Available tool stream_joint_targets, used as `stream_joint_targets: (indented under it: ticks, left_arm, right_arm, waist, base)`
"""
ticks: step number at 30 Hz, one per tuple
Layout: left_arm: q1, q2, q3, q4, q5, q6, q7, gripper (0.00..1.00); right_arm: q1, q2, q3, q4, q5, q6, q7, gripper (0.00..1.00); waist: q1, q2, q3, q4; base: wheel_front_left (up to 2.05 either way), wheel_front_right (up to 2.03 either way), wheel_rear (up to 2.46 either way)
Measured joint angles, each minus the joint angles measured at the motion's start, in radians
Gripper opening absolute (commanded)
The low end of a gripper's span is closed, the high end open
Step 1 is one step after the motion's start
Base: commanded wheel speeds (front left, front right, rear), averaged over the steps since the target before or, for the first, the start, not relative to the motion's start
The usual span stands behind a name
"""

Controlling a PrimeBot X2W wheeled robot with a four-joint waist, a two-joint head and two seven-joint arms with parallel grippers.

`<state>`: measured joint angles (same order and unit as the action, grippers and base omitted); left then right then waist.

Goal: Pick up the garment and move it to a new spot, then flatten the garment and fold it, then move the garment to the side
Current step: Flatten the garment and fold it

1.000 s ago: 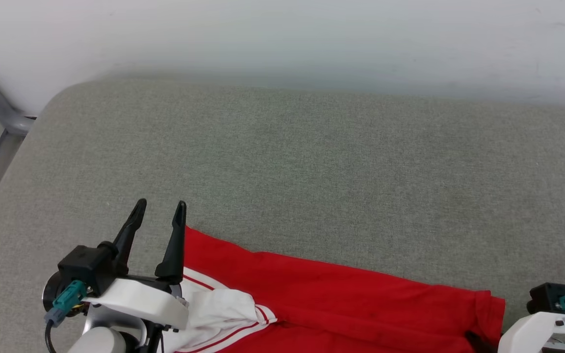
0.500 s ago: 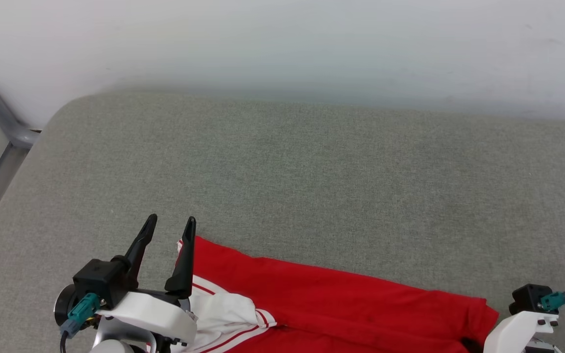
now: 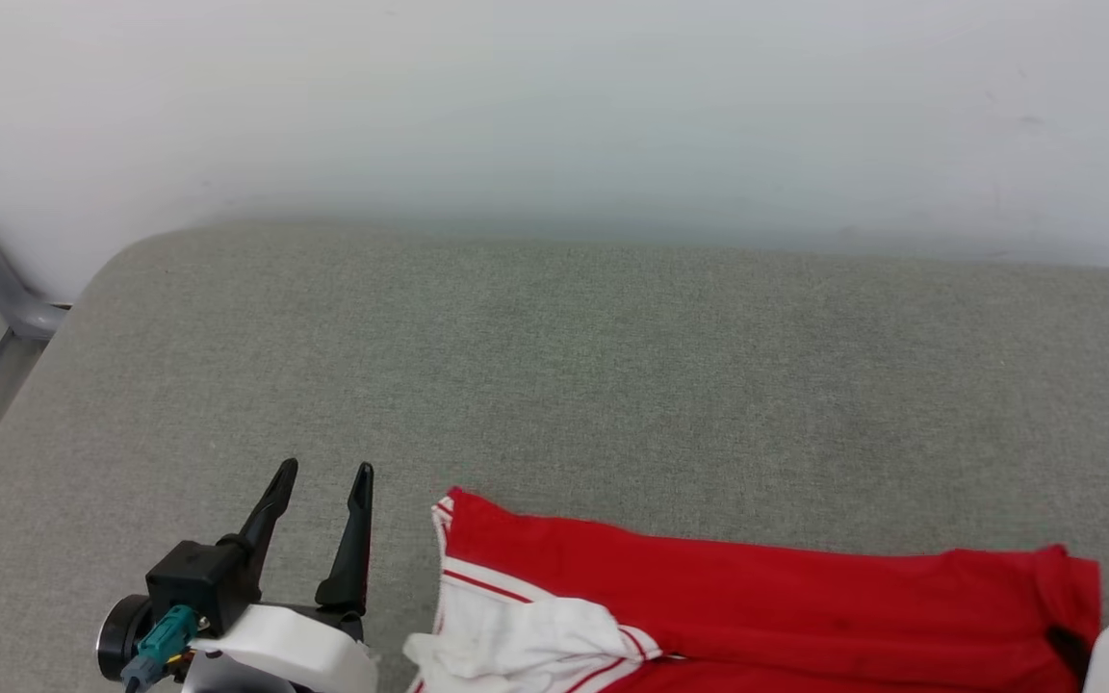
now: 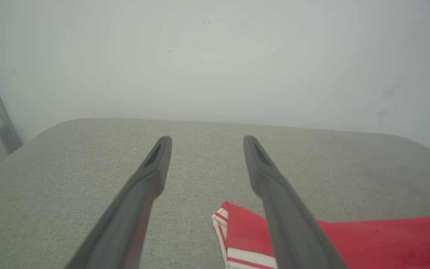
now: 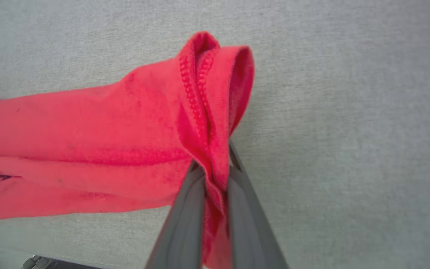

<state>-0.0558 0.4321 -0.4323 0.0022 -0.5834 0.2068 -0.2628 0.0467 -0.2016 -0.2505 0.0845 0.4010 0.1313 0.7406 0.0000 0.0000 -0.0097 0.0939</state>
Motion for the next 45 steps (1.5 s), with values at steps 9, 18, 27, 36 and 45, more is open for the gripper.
stream_joint_targets:
  ticks: [9, 18, 27, 36, 45]
  left_arm:
    - [0.007, 0.008, -0.012, 0.000, 0.017, 0.013, 0.005, 1.00]
    - [-0.001, 0.014, -0.027, 0.004, 0.028, 0.014, 0.017, 1.00]
    - [-0.042, 0.006, -0.043, 0.019, 0.026, -0.010, 0.021, 1.00]
    - [-0.095, -0.019, -0.057, 0.046, 0.026, -0.040, 0.016, 1.00]
    - [-0.136, -0.044, -0.057, 0.073, 0.034, -0.066, 0.007, 1.00]
  right_arm:
    - [-0.004, 0.074, -0.184, -0.009, 0.077, 0.000, 0.127, 0.00]
    - [-0.067, 0.147, -0.178, 0.031, 0.543, 0.000, 0.362, 0.00]
    - [-0.105, 0.149, 0.119, 0.131, 0.831, 0.000, 0.266, 0.00]
    - [-0.222, 0.150, 0.442, 0.194, 0.974, 0.000, 0.078, 0.00]
    - [-0.301, 0.151, 0.617, 0.285, 0.957, 0.000, -0.098, 1.00]
  waist:
    - [0.0000, 0.0000, -0.007, -0.008]
    - [0.0000, 0.0000, -0.005, 0.012]
    - [0.0000, 0.0000, 0.019, 0.051]
    - [0.0001, 0.0000, 0.072, 0.091]
    - [0.0001, 0.0000, 0.135, 0.111]
  base:
    - [0.00, 0.00, 0.00]
    - [0.00, 0.00, 0.00]
    - [0.00, 0.00, 0.00]
    - [0.00, 0.00, 0.00]
    - [0.00, 0.00, 0.00]
